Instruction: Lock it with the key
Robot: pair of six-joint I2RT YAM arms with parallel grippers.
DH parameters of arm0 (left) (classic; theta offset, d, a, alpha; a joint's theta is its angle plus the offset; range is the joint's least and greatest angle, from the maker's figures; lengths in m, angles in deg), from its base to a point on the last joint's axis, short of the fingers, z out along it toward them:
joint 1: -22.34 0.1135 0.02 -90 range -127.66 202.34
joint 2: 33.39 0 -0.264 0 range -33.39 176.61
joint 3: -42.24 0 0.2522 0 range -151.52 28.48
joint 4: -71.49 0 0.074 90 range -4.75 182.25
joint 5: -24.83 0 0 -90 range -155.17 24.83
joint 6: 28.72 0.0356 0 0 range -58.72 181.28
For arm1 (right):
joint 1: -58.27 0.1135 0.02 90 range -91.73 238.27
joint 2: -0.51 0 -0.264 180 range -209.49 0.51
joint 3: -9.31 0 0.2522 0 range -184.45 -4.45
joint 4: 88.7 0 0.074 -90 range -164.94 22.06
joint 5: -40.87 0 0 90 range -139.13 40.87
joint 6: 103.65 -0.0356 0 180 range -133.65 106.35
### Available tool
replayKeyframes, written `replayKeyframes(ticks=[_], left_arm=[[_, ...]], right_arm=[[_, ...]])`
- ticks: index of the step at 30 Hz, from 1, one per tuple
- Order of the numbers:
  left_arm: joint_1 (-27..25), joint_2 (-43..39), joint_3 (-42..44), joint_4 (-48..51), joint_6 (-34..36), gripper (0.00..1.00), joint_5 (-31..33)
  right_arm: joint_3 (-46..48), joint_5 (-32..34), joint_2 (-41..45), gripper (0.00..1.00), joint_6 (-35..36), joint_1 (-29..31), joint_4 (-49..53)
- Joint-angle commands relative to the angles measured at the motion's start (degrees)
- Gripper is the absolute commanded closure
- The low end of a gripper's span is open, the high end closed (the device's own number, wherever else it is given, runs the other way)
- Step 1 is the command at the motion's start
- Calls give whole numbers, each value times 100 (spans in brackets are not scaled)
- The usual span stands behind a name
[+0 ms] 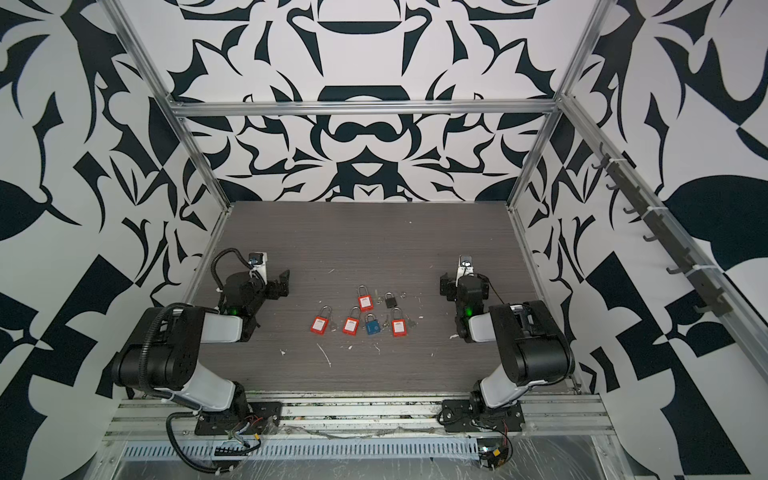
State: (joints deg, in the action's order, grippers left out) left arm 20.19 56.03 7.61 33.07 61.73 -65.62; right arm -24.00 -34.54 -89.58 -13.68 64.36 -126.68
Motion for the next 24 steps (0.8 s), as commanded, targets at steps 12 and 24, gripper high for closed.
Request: replayKeyframes(ticks=[12, 24], left_arm=[[25, -4, -49, -20, -27, 1, -49], [29, -3, -52, -20, -23, 1, -47]], right_arm=[[-174, -927, 19, 0, 45, -137, 16], [-78, -911, 117, 0, 14, -210, -26]])
